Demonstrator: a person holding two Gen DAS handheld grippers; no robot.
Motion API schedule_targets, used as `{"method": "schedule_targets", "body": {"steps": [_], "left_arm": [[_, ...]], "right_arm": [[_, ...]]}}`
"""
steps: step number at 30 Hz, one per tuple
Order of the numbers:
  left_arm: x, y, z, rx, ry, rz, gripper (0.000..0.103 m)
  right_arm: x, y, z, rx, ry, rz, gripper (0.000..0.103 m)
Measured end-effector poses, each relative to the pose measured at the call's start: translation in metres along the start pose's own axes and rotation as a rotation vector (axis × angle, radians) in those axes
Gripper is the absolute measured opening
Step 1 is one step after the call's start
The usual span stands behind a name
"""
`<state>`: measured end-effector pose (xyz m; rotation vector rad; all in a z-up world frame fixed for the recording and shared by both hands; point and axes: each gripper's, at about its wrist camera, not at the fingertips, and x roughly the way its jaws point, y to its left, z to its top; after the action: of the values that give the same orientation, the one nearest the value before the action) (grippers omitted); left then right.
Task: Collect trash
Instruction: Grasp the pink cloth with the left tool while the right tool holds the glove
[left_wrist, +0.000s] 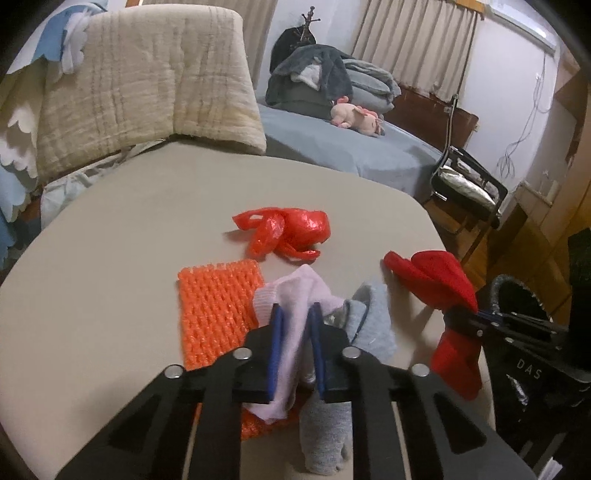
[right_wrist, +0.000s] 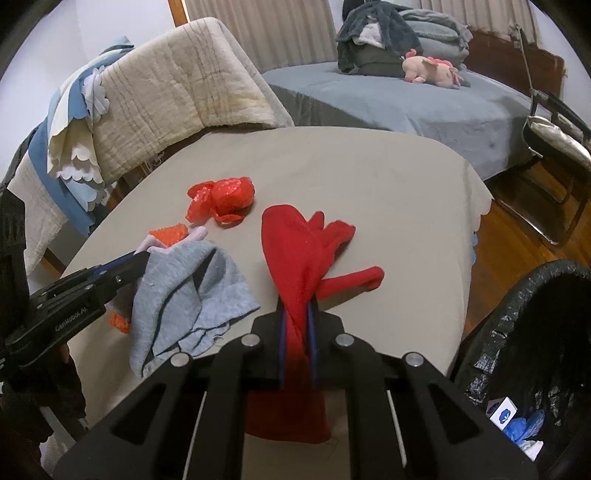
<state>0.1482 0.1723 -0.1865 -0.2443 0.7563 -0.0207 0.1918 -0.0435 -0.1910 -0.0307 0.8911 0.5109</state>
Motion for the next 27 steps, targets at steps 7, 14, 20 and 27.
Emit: {"method": "schedule_targets", "body": {"steps": [7, 14, 20, 27], "left_arm": [[-0.031, 0.004, 0.001, -0.018, -0.049, 0.038, 0.008], [-0.037, 0.016, -0.009, -0.048, -0.019, 0.099, 0.008], [-0.020, 0.021, -0.011, -0.053, 0.014, 0.109, 0.044], [-0.004, 0.028, -0.010, -0.057, 0.036, 0.113, 0.028]], "right_arm": [[-0.017, 0.006, 0.007, -0.015, -0.036, 0.013, 0.009], [-0.013, 0.011, 0.005, -0.026, -0.019, 0.010, 0.009], [-0.005, 0.010, -0.001, -0.033, 0.010, 0.000, 0.009], [-0.004, 0.008, 0.001, -0.033, 0.009, -0.005, 0.009]]}}
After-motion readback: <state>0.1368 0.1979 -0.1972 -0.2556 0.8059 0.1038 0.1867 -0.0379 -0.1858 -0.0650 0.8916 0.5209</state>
